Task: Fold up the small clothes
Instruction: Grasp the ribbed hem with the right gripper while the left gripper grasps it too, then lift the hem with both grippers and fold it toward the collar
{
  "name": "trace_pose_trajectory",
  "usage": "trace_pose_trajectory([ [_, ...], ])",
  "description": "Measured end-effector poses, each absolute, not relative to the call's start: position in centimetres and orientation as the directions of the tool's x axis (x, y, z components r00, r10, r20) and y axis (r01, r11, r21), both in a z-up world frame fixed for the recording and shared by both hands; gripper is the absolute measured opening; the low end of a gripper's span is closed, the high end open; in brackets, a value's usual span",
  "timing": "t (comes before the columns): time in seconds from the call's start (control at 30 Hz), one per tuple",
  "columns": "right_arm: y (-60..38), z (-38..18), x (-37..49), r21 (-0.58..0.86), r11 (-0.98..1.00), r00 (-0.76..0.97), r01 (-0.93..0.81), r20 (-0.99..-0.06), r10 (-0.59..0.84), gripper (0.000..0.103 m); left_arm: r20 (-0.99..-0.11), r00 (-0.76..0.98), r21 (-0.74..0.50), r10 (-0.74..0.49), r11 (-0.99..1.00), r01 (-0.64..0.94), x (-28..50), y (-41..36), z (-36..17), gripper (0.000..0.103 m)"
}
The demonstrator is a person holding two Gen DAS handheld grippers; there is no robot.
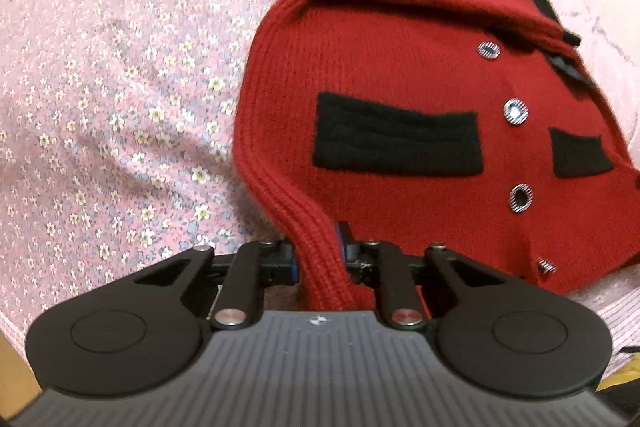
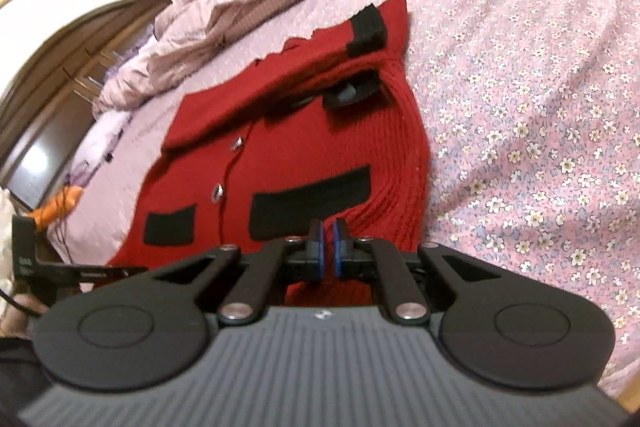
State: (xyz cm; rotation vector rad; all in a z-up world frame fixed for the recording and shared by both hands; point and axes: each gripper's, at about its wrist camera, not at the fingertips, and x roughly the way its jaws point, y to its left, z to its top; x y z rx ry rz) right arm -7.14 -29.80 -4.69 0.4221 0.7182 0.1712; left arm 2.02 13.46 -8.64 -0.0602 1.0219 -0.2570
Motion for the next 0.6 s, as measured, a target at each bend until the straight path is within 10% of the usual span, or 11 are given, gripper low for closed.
trace_pose_trajectory([
  [0.6,-30.5,-1.9,-6.7,0.494,0.869,0.825,-0.025,-0.48,0.297,0.008,-0.735,0.592,-0.275,-0.331,0.943,0.185,0.9,13.4,-3.3,0.015],
])
